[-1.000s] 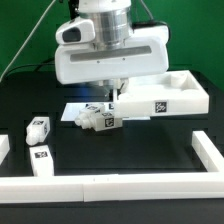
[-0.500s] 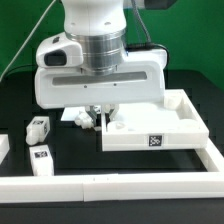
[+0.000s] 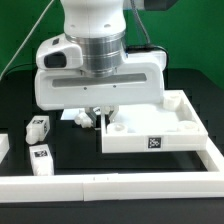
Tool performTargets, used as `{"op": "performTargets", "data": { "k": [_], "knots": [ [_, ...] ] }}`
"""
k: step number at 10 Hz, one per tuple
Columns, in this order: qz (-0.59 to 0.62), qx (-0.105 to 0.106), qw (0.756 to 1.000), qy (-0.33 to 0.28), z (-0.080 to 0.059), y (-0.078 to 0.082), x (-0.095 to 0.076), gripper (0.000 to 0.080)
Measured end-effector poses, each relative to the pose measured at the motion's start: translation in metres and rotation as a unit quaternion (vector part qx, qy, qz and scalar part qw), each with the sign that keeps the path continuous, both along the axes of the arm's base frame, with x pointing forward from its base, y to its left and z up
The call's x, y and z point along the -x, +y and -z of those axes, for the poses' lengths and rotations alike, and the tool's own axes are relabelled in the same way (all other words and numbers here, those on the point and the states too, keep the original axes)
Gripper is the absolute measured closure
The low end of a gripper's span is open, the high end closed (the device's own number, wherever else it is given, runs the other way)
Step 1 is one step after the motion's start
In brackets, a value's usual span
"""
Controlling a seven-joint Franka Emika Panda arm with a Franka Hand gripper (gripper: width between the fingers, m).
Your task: Assemble one leg
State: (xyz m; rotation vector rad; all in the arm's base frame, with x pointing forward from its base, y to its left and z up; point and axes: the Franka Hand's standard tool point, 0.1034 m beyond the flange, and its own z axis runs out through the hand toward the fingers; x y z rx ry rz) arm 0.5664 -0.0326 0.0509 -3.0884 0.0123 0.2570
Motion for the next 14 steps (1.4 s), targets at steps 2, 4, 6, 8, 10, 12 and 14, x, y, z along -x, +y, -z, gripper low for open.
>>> {"op": "performTargets", "data": {
  "k": [2, 4, 6, 8, 10, 12, 14],
  "knots": [
    [0.001, 0.006, 1.0, 0.0, 0.019, -0.001, -0.022, 0.0742],
    [0.01, 0.01, 1.0, 0.012, 0.037, 0.002, -0.03, 0.0742],
    [0.011, 0.01, 1.0, 0.012, 0.036, 0.001, -0.03, 0.0742],
    [0.011, 0.01, 1.0, 0.012, 0.037, 0.001, -0.03, 0.0742],
    [0.009, 0.01, 1.0, 0.009, 0.04, 0.002, -0.03, 0.0742],
    [0.011, 0.009, 1.0, 0.01, 0.042, 0.01, -0.031, 0.0742],
    [0.018, 0.014, 1.0, 0.011, 0.042, 0.011, -0.031, 0.0742]
  ]
}}
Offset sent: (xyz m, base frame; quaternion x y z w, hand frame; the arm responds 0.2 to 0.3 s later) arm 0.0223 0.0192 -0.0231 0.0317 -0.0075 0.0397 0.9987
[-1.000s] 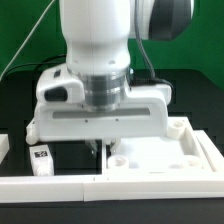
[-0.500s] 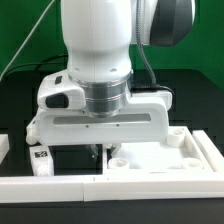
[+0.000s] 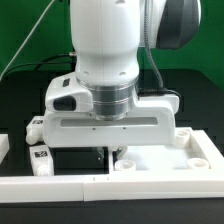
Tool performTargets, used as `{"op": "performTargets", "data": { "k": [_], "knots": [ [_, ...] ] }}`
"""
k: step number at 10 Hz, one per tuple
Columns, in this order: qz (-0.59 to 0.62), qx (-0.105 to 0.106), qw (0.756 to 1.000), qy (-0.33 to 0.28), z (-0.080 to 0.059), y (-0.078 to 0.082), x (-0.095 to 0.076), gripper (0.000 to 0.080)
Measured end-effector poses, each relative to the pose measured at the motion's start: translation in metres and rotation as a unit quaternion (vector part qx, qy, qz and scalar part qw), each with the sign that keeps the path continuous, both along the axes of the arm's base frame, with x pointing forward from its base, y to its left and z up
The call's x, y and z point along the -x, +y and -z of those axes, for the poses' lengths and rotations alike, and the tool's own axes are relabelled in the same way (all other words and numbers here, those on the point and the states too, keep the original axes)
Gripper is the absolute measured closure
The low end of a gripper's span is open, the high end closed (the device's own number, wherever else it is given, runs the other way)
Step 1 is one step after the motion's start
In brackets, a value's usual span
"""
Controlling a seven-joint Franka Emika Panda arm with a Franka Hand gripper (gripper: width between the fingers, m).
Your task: Assemble one leg
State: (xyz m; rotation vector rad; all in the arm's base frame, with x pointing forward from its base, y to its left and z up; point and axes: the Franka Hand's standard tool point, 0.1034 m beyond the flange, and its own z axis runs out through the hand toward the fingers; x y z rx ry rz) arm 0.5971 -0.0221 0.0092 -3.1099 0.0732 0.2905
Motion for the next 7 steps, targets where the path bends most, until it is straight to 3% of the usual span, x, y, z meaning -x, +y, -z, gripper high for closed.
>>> {"op": "performTargets", "data": {
  "k": [3, 4, 5, 6, 7],
  "knots": [
    [-0.002, -0.001, 1.0, -0.001, -0.002, 0.0, 0.0, 0.0742],
    [-0.003, -0.002, 1.0, -0.003, -0.009, 0.003, 0.003, 0.0563],
    [-0.004, -0.004, 1.0, -0.006, -0.02, 0.007, 0.006, 0.0563],
    [-0.007, -0.008, 1.0, -0.009, -0.037, 0.014, 0.015, 0.0428],
    [-0.011, -0.012, 1.0, -0.009, -0.051, 0.022, 0.028, 0.0237]
  ]
}}
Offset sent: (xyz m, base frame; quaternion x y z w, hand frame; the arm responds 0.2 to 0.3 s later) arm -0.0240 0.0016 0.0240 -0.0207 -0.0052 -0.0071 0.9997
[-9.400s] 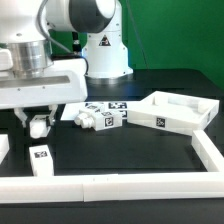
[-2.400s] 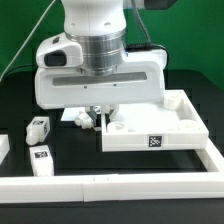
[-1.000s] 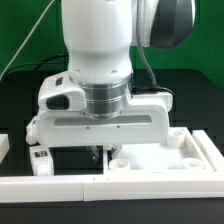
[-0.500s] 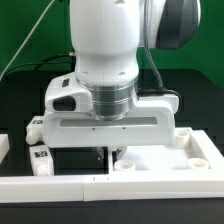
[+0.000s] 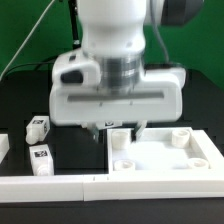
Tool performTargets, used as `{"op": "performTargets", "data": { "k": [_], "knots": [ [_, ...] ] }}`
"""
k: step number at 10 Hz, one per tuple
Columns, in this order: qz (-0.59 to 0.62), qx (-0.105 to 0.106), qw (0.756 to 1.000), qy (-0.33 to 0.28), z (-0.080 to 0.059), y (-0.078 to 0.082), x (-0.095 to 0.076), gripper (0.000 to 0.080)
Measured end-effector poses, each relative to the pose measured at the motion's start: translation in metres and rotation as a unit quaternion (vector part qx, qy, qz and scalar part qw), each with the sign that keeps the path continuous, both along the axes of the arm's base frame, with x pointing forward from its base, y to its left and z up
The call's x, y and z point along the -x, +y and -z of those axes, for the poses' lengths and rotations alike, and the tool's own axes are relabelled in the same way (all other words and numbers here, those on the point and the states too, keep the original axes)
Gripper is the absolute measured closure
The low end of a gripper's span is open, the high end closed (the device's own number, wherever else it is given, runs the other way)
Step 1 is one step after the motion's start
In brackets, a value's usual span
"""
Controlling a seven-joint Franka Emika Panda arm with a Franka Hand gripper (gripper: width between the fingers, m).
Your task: Assemble one leg
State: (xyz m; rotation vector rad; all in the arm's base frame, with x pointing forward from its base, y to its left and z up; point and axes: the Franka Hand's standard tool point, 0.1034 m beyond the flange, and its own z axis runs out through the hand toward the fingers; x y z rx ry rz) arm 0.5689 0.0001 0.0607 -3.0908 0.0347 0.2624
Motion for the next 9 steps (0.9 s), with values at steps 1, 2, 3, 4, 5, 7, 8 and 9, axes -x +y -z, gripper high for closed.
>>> {"op": "performTargets", "data": {
  "k": [1, 2, 3, 4, 5, 7, 8, 9],
  "knots": [
    [-0.001, 0.0, 1.0, 0.001, -0.01, 0.007, 0.007, 0.0172],
    [0.005, 0.0, 1.0, 0.002, -0.015, 0.009, 0.007, 0.0172],
    [0.002, 0.0, 1.0, 0.003, -0.011, 0.006, 0.008, 0.0154],
    [-0.041, -0.006, 0.999, 0.003, -0.009, 0.005, 0.009, 0.0154],
    [-0.073, -0.01, 0.997, -0.011, -0.01, 0.007, 0.008, 0.0151],
    [-0.148, -0.012, 0.987, -0.059, -0.012, 0.017, 0.051, 0.0151],
    [-0.188, -0.016, 0.98, -0.065, -0.015, 0.012, 0.073, 0.0151],
    [-0.219, -0.015, 0.972, -0.083, -0.019, 0.007, 0.089, 0.0151]
  ]
}}
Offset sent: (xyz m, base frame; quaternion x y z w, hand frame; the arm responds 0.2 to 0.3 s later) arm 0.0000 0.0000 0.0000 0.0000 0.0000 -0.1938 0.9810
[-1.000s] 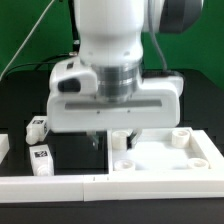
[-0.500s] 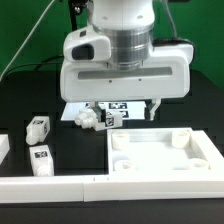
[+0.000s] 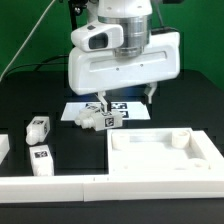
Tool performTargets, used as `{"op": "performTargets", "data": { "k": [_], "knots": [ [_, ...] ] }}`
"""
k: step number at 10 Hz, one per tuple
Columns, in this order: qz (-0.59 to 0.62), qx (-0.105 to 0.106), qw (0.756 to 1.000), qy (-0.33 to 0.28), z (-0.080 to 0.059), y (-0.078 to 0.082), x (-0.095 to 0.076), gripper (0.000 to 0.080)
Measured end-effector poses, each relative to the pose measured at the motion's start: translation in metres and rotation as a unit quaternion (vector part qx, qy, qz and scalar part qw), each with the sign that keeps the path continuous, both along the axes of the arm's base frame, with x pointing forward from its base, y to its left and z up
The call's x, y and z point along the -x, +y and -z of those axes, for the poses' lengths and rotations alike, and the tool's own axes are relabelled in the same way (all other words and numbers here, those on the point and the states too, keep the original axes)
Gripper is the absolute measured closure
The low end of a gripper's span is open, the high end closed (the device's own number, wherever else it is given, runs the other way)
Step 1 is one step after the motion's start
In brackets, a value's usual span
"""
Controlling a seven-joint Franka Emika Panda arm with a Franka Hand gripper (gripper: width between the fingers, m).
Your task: Assemble one leg
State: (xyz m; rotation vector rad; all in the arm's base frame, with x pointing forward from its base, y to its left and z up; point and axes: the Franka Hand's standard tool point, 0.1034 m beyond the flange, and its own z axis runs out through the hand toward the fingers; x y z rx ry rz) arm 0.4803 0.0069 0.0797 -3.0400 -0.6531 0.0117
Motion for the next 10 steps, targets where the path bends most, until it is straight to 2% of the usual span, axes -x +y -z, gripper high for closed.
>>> {"op": "performTargets", "data": {
  "k": [1, 5, 7, 9, 10],
  "knots": [
    [-0.021, 0.0, 1.0, -0.007, -0.001, -0.001, 0.009, 0.0151],
    [-0.139, 0.001, 0.99, -0.008, 0.001, -0.002, 0.007, 0.0151],
    [-0.251, 0.005, 0.968, -0.011, 0.012, -0.005, 0.022, 0.0151],
    [-0.36, 0.011, 0.932, -0.021, 0.018, -0.015, 0.031, 0.0151],
    [-0.374, 0.012, 0.927, -0.019, 0.018, -0.017, 0.033, 0.0151]
  ]
}}
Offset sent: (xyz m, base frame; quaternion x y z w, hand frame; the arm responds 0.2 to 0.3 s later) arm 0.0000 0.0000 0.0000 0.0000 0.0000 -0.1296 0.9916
